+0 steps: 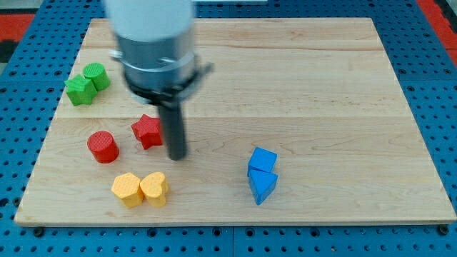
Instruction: Push the yellow heart parallel to green blocks
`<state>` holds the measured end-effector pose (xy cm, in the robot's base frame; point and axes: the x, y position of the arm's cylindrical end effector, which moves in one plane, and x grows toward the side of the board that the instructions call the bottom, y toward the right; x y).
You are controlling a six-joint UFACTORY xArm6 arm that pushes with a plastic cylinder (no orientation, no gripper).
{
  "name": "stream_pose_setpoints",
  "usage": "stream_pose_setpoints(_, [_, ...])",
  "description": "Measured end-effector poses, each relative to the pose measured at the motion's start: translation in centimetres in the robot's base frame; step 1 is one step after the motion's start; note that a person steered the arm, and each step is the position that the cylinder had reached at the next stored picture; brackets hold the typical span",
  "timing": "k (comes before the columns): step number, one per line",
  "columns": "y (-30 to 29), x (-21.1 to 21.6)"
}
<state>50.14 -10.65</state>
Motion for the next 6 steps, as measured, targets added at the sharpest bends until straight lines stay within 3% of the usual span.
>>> stream_pose_setpoints(1, [-7.3, -0.6])
stream_pose_setpoints(4, [-10.9, 6.5])
stream_pose_setpoints(5, [-5.5, 11.7])
stream_pose_setpoints(6, [-1.6, 11.5])
